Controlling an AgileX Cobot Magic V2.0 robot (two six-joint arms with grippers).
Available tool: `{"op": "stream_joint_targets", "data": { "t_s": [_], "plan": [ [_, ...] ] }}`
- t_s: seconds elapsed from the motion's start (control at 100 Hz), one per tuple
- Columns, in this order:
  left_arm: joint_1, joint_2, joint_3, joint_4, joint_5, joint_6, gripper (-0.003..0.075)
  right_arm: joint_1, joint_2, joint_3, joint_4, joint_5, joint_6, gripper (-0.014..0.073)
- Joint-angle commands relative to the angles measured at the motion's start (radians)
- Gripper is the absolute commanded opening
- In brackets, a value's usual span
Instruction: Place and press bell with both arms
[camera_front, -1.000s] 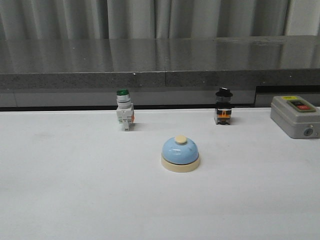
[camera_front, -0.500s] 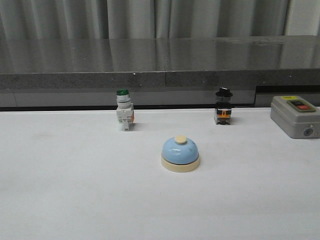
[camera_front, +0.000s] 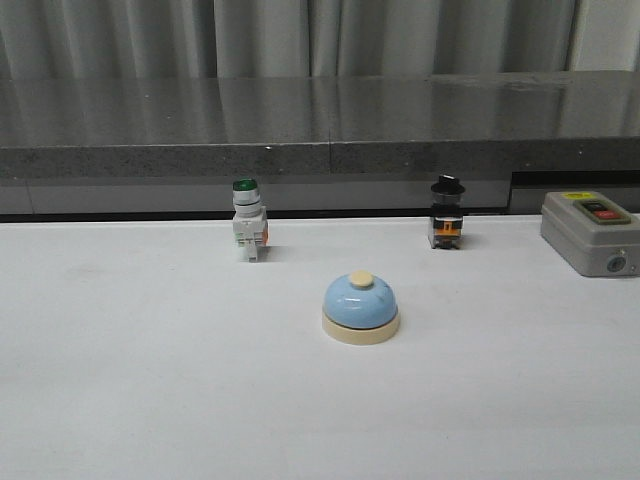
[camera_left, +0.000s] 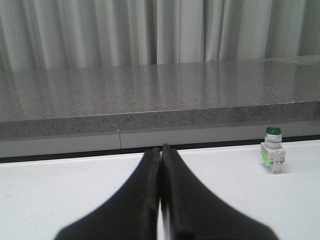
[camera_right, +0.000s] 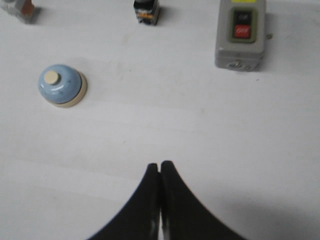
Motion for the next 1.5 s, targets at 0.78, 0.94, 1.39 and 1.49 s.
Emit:
{"op": "stream_joint_targets", "data": {
  "t_s": [0.78, 0.94, 1.39, 1.49],
  "plan": [
    [0.002, -0.029, 0.043, -0.001, -0.08, -0.007, -0.002, 0.34, 0.722, -0.41, 0.017, -0.183, -0.008, -0.006],
    [0.002, -0.029, 0.043, -0.001, -0.08, -0.007, -0.002, 0.369, 0.799, -0.48, 0.017, -0.178, -0.008, -0.006],
    [0.002, -0.029, 0.043, -0.001, -0.08, -0.007, -0.002, 0.385, 0.905, -0.557, 0.018, -0.156, -0.008, -0.006],
    [0.002, -0.029, 0.043, -0.001, -0.08, -0.007, -0.002, 0.385, 0.926, -0.557, 0.018, -0.154, -0.008, -0.006]
  ]
}}
